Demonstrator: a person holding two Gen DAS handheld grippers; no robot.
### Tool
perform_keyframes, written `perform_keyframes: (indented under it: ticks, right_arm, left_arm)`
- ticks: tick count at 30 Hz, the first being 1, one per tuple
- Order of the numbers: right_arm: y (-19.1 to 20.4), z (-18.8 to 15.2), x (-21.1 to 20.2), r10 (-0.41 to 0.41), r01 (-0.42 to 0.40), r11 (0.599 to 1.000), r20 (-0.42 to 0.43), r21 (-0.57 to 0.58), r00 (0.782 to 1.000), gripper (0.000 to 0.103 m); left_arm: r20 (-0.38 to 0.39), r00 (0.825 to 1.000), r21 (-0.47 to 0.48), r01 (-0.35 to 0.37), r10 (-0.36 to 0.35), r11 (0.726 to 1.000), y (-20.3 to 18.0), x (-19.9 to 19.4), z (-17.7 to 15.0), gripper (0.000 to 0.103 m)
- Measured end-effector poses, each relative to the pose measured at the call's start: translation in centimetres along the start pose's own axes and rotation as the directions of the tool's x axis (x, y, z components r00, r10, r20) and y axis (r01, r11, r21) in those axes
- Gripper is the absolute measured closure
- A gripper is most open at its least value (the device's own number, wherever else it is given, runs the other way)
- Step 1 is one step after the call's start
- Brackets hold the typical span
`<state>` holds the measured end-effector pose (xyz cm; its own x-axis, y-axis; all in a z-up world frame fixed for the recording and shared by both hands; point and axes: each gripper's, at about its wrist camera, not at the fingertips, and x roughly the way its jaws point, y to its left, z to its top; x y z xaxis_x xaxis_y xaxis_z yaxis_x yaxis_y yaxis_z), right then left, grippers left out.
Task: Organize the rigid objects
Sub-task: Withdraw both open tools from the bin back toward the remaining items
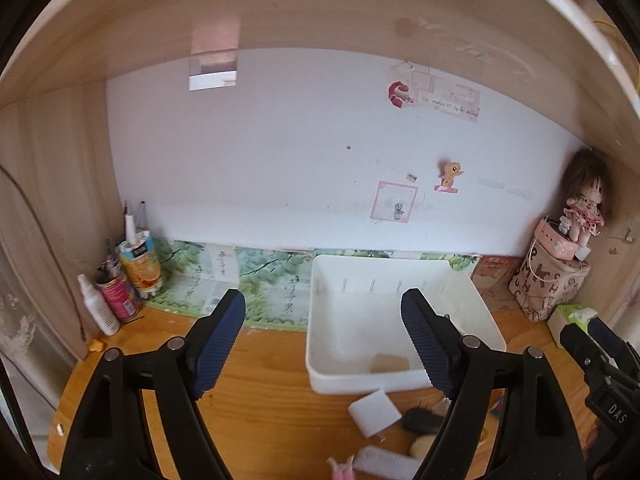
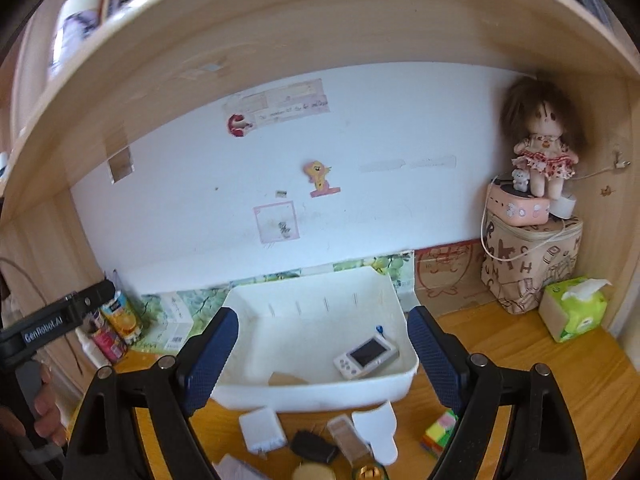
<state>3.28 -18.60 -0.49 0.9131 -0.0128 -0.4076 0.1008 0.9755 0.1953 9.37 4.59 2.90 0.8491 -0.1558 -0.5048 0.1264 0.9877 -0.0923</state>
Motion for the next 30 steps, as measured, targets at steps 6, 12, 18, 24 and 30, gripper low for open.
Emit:
perform_keyframes:
  ticks: [6,12,18,24,30]
  right_arm:
    - [0.8,-2.3,-2.8,-0.007,0.007,1.000,-0.025,-0.017,1.000,0.016]
    - [0.9,-4.7,-4.6,0.003,-0.005,1.000,-0.083,-0.023,0.997,0.016]
    - [0.1,-7.9,-5.0,0.009,-0.013,1.000,-0.168,-0.024,0.986,0.016]
    - [-0.6,-11.1,-4.4,0.021,-0.029,0.999,-0.250,-0.029,0.968,0.016]
    - [0.0,-13.4,-3.1,0.038,-0.069,0.995,-0.352,-0.076,0.935,0.016]
  left_arm:
    - [0.020,1.000,-0.021,-0.010,0.010,1.000,1.3,-2.6,-1.6,0.020]
    - [-0.043,0.999,-0.056,-0.034,0.032,0.998,2.6,-3.6,-3.6,0.020]
    - [-0.137,0.989,-0.058,-0.057,0.049,0.997,2.7,-3.4,-6.0,0.020]
    - [-0.267,0.962,-0.056,-0.070,0.053,0.996,2.7,-1.9,-8.4,0.020]
    - [-0.422,0.906,-0.041,-0.065,0.041,0.997,1.9,0.8,-10.5,0.020]
